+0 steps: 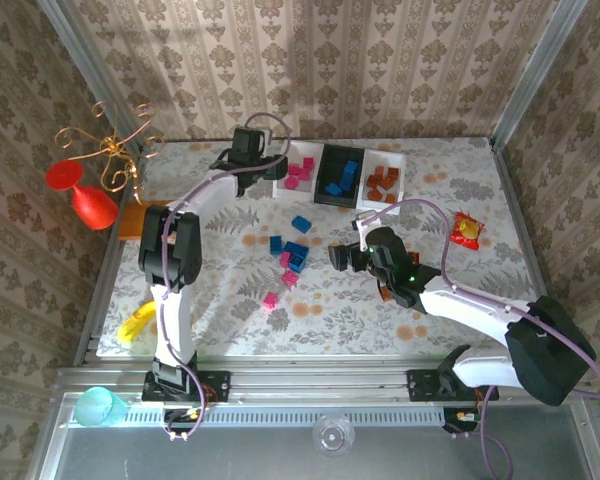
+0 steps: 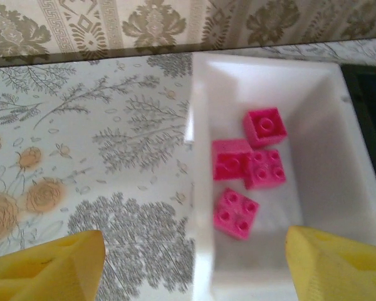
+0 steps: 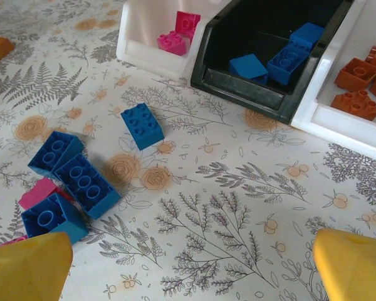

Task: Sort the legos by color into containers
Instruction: Place the lego in the container, then move the container to the top-center of the table.

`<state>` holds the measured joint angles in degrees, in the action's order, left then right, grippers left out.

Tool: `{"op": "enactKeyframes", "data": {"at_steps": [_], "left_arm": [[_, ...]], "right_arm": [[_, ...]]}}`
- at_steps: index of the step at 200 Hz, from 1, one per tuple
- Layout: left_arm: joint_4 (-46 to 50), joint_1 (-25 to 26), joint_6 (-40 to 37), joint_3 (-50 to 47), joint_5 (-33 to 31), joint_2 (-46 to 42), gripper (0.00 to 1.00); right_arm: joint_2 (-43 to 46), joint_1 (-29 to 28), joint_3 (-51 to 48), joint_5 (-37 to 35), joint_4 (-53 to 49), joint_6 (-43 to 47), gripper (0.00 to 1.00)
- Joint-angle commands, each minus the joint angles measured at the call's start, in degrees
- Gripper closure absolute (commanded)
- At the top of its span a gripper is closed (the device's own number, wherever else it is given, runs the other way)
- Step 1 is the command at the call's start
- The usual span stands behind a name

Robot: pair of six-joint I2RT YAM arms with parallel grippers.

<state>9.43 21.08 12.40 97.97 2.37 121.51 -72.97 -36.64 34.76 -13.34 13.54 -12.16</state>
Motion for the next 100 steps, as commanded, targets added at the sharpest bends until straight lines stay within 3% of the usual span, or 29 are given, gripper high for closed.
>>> {"op": "enactKeyframes", "data": {"at_steps": [1,53,100], "left_arm": [[2.5,-0.6,2.6,4.6,5.9,4.9,0.24],[5.8,-0.9,6.2,14.2,16.1,12.6,0.32],[-9.0,0.0,13.9,-4.1,23.3,3.4,0.37]], "right_arm": [[-0.8,-0.1,1.5,-0.8,-0.4,-0.6,0.00],[-1.7,-0.1,2.4,-0.6,-1.6,-0.6,0.00],[-1.2,-0.1,2.6,-1.7,-2.5,0.0,0.00]]}}
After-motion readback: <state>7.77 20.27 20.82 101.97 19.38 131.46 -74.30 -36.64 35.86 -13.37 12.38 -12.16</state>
